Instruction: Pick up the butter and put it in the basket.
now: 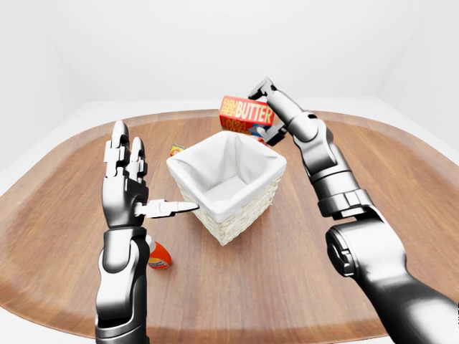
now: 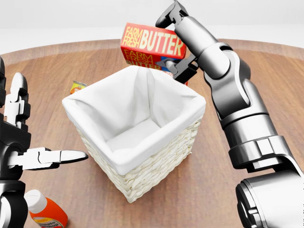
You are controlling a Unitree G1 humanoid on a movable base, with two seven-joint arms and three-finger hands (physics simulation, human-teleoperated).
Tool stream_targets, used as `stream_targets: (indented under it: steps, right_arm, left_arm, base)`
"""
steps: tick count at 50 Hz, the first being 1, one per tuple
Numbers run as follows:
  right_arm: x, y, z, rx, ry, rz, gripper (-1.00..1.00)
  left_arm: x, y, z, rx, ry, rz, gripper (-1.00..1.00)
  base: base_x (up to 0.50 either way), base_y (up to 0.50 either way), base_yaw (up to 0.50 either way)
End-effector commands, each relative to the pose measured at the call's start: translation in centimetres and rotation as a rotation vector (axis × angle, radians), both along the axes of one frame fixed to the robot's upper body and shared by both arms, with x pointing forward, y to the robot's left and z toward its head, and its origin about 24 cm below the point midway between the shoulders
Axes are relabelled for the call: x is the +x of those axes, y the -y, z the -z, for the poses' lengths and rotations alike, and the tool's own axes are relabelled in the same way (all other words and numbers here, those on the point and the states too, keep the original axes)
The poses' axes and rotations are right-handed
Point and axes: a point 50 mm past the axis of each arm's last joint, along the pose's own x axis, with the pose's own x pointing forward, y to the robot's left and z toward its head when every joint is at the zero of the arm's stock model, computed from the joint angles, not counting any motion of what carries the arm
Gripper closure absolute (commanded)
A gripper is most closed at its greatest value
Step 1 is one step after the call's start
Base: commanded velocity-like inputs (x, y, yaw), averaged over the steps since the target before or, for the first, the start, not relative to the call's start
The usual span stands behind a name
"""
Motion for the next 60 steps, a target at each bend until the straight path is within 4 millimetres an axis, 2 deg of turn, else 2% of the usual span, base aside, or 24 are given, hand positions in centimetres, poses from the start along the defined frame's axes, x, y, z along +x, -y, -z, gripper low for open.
stream_targets:
  steps: [1,6,12,19,39,53,60]
  right_arm:
    - [-0.3,-0.8,-0.7,-0.007,0.022,-0.034,1.0]
    - [-0.7,-1.1,0.1,-0.074,0.002,-0.051,1.0]
    - [-0.6,-0.1,0.8,-0.124,-0.024,-0.024,1.0]
    - [-0.4,0.0,0.8,-0.154,-0.034,-0.011,1.0]
    - [-0.8,-3.9,-1.0,-0.222,0.013,-0.141,1.0]
    - [-1.4,-4.7,-1.4,-0.358,0.066,-0.228,1.0]
    - [-1.1,-4.7,-1.7,-0.441,0.069,-0.198,1.0]
  left_arm:
    - [0.0,-0.1,0.0,-0.003,-0.002,-0.002,-1.0]
    - [0.0,-0.1,0.0,-0.004,-0.001,-0.002,-1.0]
    - [0.0,-0.1,0.0,-0.005,0.0,-0.002,-1.0]
    - [-0.1,-0.1,0.0,-0.006,0.002,-0.002,-1.0]
    - [-0.1,-0.2,-0.1,-0.009,0.004,-0.003,-1.0]
    - [-0.1,-0.3,-0.1,-0.017,0.006,-0.006,-1.0]
    - [-0.1,-0.4,-0.1,-0.018,0.004,-0.006,-1.0]
  base:
    - [0.0,0.0,0.0]
    - [0.0,0.0,0.0]
    - [0.0,0.0,0.0]
    - [0.0,0.0,0.0]
    - [0.0,0.0,0.0]
    - [0.0,0.0,0.0]
    - [0.0,0.0,0.0]
